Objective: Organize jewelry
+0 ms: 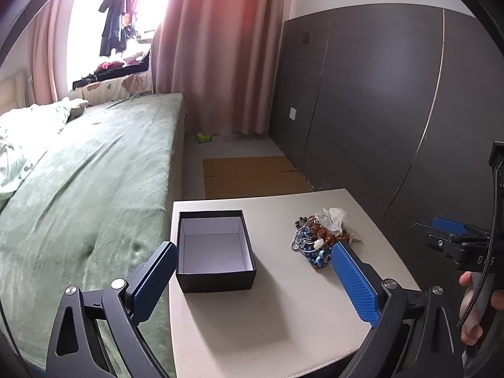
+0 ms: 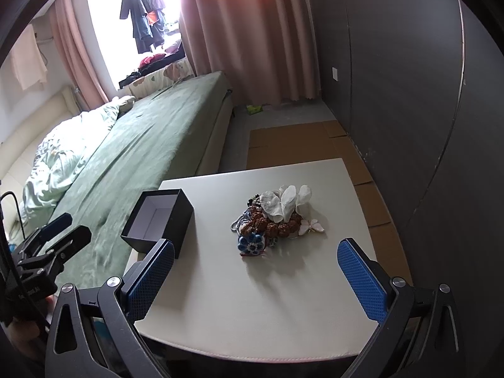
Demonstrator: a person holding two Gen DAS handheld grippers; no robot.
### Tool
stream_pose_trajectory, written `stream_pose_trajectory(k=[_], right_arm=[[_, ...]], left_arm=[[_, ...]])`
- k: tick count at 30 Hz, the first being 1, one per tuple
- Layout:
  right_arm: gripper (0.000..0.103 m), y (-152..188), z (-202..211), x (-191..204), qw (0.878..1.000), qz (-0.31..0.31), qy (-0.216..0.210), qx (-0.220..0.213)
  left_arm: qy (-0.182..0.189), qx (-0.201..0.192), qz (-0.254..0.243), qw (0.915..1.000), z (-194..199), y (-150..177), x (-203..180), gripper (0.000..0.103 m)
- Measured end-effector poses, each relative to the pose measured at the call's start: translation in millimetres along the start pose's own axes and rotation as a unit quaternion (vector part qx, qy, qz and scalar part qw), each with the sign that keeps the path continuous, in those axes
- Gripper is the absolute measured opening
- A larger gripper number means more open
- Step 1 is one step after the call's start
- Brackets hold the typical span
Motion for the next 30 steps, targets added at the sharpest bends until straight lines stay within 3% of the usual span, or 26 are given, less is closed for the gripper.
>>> stream_pose_trajectory(k=[30], right_arm=[[0.103,-4.7,6.0,-3.2,1.0,0.0,0.008,-0.003]], left_arm=[[0.01,-0.002,0.0,0.9999,-3.0,1.5,-3.1,0.098]])
Point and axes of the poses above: each gripper's, at about its wrist camera, not at the fingertips, and z roughly against the way its jaws point, x to its left, y to its underside, the point moved 2 cm from there along -z, roughly the way its jaws point, and after that the axes turned 6 degrees about x, right-handed, at the moved point
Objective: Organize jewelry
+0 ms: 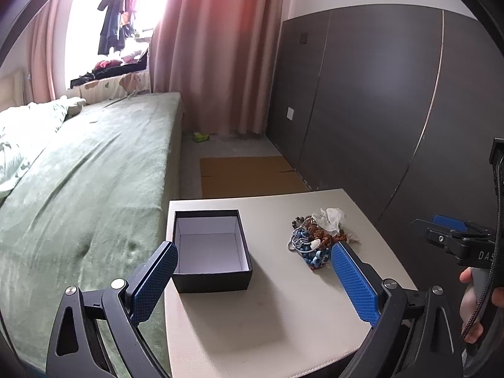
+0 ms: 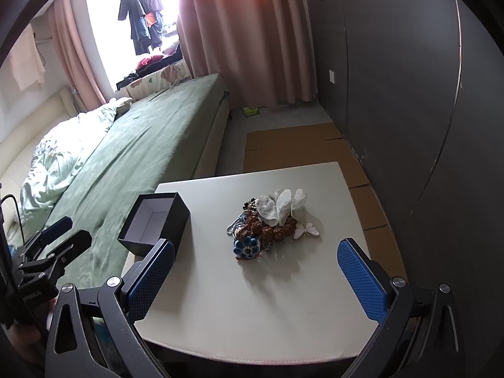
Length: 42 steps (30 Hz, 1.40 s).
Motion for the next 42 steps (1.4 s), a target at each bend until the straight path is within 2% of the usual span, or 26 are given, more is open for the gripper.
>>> stream_pose_trajectory(k=[27,33,38,40,42], right_arm=[[0.103,-2,-3,-4,1.0,-0.008,-0.001,-0.002],[0.103,-4,-8,-8,1.0,-0.019,-0.005,-0.001],[0.103,-8,-18,-29,0.998,-0.055,-0.006,0.009],[0.103,-11,-20,-44,0.997,-0.081,-0.007,0.008],[0.103,-13,-23,-55,0.995,-0.099,-0.008,0.009]], left_arm=[[-0.001,0.003,-0.003,1.0,-1,-8,-2,0.098],[0.014,0.011,0.015,0.9997,-11,-15,0,0.098],[0.027,0.017,0.02,0.9993,-25,-21,-7,0.098],[0.037,0.022,0.019,0.9989,-33,-22,-12,0.093],[0.045,0.035,0.015,0.9983,-44,-24,-18,0.084]])
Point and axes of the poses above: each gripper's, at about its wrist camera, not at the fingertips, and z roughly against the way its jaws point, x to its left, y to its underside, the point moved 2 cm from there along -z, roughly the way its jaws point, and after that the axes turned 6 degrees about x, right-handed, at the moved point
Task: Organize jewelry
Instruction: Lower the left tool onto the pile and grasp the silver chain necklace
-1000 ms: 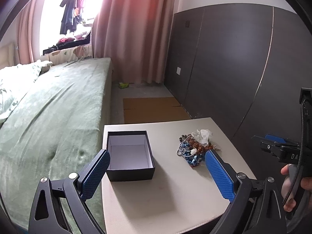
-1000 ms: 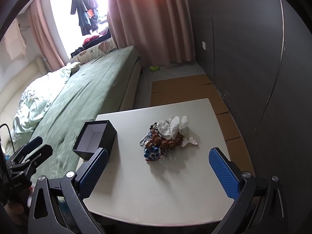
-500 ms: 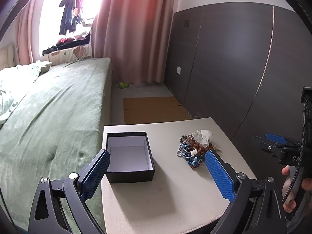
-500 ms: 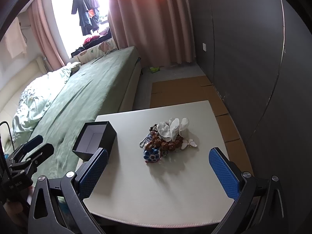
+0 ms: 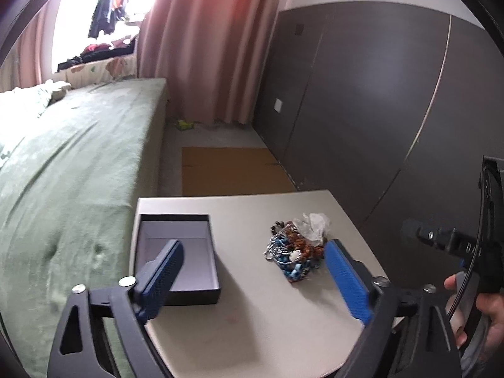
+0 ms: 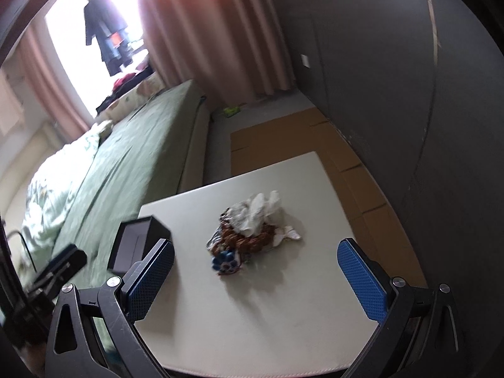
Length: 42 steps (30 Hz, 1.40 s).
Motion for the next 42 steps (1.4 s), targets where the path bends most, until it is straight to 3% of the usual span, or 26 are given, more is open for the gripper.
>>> stream_pose_trajectory(k=[11,15,26,42], right_arm=[[0.103,-19,-16,-34,0.999,-0.052,-0.004,0.009],[0.103,-19,-26,-42,0.997,-0.078,-0.012,0.018],[0.103,-22,-55,-56,0.989,-0.137,-0.039,0.042],[0.103,-19,-63,-70,0.983,-0.168,-0.054,0.06]], left_arm=[[0.048,0.064,-0.016,0.9966,-62,-5,-27,0.055],[0.041,0.083,-0.01,0.9957,-81,-6,-27,0.046],[0.057,0.151,0.03,0.9864,-137,-19,-15,0.038],[0.002,0.215,0.012,0.9766,-192,0,-26,0.037]])
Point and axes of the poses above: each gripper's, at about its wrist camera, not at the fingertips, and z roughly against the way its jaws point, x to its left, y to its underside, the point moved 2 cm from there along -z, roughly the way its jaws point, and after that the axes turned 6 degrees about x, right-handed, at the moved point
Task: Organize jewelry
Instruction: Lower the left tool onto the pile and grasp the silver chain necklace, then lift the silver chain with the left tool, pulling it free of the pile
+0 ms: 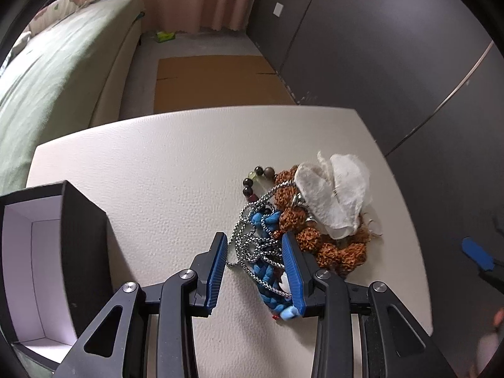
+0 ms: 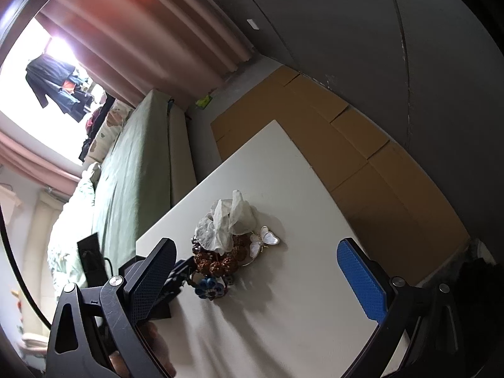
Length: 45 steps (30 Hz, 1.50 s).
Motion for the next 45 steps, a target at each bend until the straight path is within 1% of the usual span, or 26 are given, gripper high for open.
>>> stream_pose_trajectory(k=[2,3,4,5,6,7,8,9,11,13,16,21,23,25,29,30,32,34,35,38,39,41,45], right_arm=[[0.103,1,0,1,1.0,0.001,0.0,0.001],[0.103,1,-1,3,1.0,0.004,0.0,0.002],[0.103,2,-2,4,1.0,0.006,0.001,0.004],[0.103,2,-2,5,1.0,0.007,0.001,0.005],[0.103,3,-3,6,1.0,0.009,0.002,0.007],[0.103,4,-4,8,1.0,0.011,0.003,0.009],[0.103,4,-5,9,1.0,0.012,0.003,0.01],[0.103,4,-6,11,1.0,0.013,0.004,0.011],[0.103,4,-8,11,1.0,0.015,0.004,0.014],[0.103,5,-11,13,1.0,0.017,0.001,0.018],[0.103,6,-18,16,1.0,0.017,-0.003,0.025],[0.103,7,-33,23,0.999,0.022,-0.008,0.037],[0.101,6,-38,26,0.999,0.023,-0.011,0.039],[0.1,5,-45,30,0.999,0.024,-0.011,0.042],[0.1,5,-54,34,0.999,0.026,-0.002,0.047],[0.1,5,-55,34,0.999,0.024,-0.002,0.048],[0.1,6,-56,35,0.999,0.024,-0.001,0.048],[0.1,8,-56,37,0.998,0.027,0.0,0.048],[0.1,8,-56,38,0.998,0.027,0.0,0.049],[0.1,9,-57,37,0.998,0.026,0.001,0.05],[0.1,10,-57,37,0.998,0.027,0.002,0.05],[0.1,10,-57,37,0.998,0.029,0.005,0.05],[0.1,8,-53,33,0.999,0.023,0.0,0.048]], left_arm=[[-0.008,0.002,0.001,1.0,-4,3,0,0.037],[-0.014,-0.006,-0.006,0.9999,-6,3,-2,0.036],[-0.009,-0.007,-0.008,0.9999,-6,4,-3,0.035],[0.006,-0.007,-0.01,0.9999,-6,4,-3,0.021],[0.024,-0.005,-0.009,0.9997,-6,5,-3,0.015],[0.032,-0.003,-0.003,0.9995,-5,6,-1,0.013],[0.03,-0.009,-0.001,0.9995,-1,7,2,0.01],[0.034,-0.014,0.002,0.9993,3,8,4,0.009],[0.058,-0.02,0.014,0.998,10,7,10,0.009],[0.062,-0.034,0.018,0.9973,23,7,14,0.009],[0.083,-0.048,0.028,0.995,40,7,21,0.009],[0.102,-0.072,0.04,0.9914,66,4,32,0.009],[0.111,-0.071,0.043,0.9903,70,5,37,0.009],[0.113,-0.066,0.043,0.9905,70,5,40,0.009],[0.135,-0.035,0.036,0.9896,67,17,40,0.009],[0.133,-0.023,0.026,0.9906,66,21,37,0.009],[0.116,-0.008,0.014,0.9931,64,25,34,0.009],[0.097,-0.01,0.003,0.9952,64,26,32,0.01],[0.092,-0.009,0.006,0.9957,63,25,32,0.012],[0.101,-0.005,0.019,0.9947,58,24,35,0.013],[0.098,-0.008,0.024,0.9948,56,22,36,0.013],[0.079,-0.012,0.027,0.9964,51,17,35,0.013],[0.063,-0.009,0.026,0.9976,38,6,29,0.013]])
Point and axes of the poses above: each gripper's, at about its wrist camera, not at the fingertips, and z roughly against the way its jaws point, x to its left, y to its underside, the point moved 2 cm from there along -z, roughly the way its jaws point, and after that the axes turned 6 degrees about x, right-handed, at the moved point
